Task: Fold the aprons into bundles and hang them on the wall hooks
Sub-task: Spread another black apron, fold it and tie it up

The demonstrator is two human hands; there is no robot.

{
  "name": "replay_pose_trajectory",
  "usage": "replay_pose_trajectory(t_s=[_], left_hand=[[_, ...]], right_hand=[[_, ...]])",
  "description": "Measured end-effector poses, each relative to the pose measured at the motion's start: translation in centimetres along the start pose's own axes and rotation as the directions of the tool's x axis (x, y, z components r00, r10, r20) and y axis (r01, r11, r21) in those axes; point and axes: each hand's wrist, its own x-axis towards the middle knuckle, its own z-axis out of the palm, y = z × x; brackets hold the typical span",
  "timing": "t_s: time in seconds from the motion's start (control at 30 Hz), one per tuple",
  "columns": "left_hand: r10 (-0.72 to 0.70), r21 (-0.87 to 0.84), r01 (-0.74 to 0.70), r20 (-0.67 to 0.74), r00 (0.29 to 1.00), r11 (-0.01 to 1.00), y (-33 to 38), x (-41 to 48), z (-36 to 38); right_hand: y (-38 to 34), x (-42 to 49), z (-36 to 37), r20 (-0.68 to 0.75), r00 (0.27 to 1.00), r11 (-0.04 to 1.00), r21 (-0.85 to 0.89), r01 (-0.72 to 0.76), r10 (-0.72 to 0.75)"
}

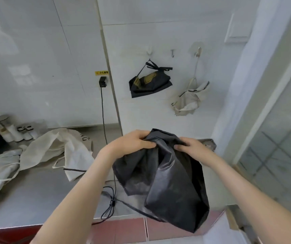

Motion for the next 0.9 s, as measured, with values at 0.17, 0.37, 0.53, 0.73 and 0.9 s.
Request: replay_pose_trajectory(t_s=[0.17,0.37,0.53,0.73,0.9], left_hand=[[-0.034,0.019,0.033,0.064,0.997,0.999,0.3,1.4,0.7],[0.065,0.31,-0.054,-0.025,0.998,0.949,0.9,2.7,0.2],[0.054,0.235,-0.055,0.009,0.998,0.971,1.3,3.6,-1.0],[0.139,0.212,-0.093,-0.211,0.968,0.973,1.3,4.2,-0.8],[0.164,-0.297,-0.277,-0.354,0.921,0.914,1.9,3.7,-1.0]], right_hand=[[0.6,-2.4,-2.9,-0.322,0.946,0.999,-0.048,0.017,-0.032],[-0.2,-4.1,-6.3,-0.254,0.966,0.991,-0.132,0.021,-0.054],[-0.3,-5.6,-7.3,-0.191,0.982,0.994,-0.104,-0.025,0.005],[0.2,-5.7,-6.0,-0.192,0.981,1.0,0.019,0.006,-0.002],[0.9,-4.6,-2.4,-0.09,0.995,0.965,-0.252,-0.072,0.051]])
